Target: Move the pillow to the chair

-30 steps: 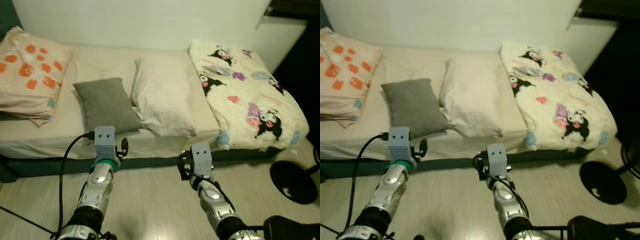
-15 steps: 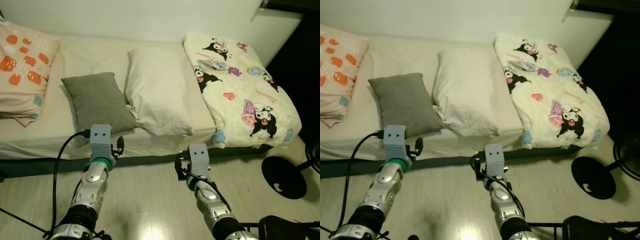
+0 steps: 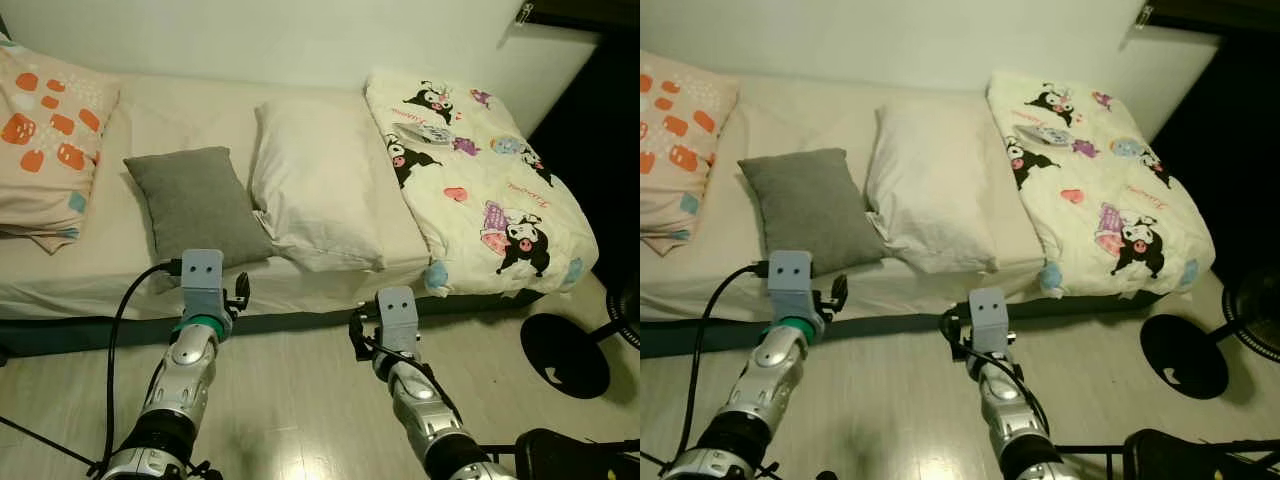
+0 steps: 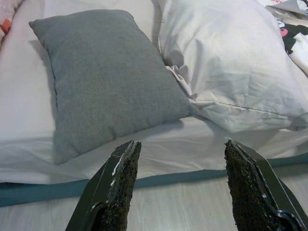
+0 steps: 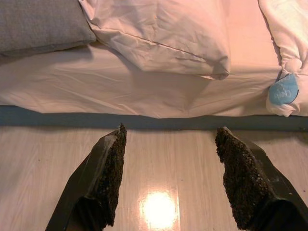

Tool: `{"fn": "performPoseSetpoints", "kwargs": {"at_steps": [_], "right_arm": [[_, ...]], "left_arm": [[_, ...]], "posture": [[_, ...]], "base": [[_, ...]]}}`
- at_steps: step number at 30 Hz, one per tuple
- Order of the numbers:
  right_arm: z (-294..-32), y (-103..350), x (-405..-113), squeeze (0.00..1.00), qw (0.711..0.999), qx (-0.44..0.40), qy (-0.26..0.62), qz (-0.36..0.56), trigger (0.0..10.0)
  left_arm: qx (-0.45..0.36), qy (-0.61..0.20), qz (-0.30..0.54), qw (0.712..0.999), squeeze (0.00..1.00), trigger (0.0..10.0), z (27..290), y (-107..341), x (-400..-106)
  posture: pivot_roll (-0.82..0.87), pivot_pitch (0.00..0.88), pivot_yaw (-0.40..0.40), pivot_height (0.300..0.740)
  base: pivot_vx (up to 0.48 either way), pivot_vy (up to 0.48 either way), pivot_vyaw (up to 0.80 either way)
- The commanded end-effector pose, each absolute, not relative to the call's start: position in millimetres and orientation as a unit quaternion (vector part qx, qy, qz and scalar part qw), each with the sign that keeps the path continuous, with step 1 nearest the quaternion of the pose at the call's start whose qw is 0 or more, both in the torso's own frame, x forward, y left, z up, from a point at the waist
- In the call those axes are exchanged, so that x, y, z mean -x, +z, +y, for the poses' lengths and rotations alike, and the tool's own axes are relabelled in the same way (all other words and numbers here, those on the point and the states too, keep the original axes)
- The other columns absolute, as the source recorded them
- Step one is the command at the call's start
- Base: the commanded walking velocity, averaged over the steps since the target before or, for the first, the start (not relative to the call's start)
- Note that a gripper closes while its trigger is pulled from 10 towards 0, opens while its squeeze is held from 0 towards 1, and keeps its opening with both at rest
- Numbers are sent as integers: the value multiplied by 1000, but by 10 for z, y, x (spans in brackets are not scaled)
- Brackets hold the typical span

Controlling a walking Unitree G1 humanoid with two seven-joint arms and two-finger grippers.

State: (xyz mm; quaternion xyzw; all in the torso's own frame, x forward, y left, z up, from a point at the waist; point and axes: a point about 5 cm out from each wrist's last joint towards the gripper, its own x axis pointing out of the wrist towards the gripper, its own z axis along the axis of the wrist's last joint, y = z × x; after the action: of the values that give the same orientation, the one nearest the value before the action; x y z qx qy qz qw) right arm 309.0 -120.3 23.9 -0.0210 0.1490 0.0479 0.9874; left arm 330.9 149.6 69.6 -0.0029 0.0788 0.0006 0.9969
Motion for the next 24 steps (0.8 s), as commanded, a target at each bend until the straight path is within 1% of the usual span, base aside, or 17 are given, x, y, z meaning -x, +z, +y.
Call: {"fn": "performPoseSetpoints", "kwargs": {"at_steps": [1, 7, 15, 16, 24], "right_arm": [[-1232, 196, -3058, 0, 986, 20, 41, 158, 10000], [-1254, 174, -3038, 0, 986, 18, 36, 162, 10000], [-1236, 185, -3043, 0, 986, 34, 50, 157, 10000], [-1217, 189, -3044, 0, 986, 34, 53, 155, 10000], [-1148, 198, -3043, 0, 985, 28, 70, 152, 10000]], "left_arm": [[0, -6, 87, 996, 0, 10000, 1467, 659, -3287], [-3, -14, 92, 996, 0, 10000, 1438, 638, -3277], [-6, -16, 92, 996, 0, 10000, 1439, 637, -3274], [-2, -20, 90, 996, 0, 10000, 1430, 642, -3270], [8, -20, 85, 996, 0, 10000, 1440, 671, -3279]], "posture": [[-29, 0, -55, 740], [-30, 0, -55, 740], [-27, 0, -57, 740], [-26, 0, -57, 740], [-23, 0, -56, 740]], "base": [[0, 0, 0], [0, 0, 0], [0, 0, 0], [0, 0, 800], [265, 0, 800]]}}
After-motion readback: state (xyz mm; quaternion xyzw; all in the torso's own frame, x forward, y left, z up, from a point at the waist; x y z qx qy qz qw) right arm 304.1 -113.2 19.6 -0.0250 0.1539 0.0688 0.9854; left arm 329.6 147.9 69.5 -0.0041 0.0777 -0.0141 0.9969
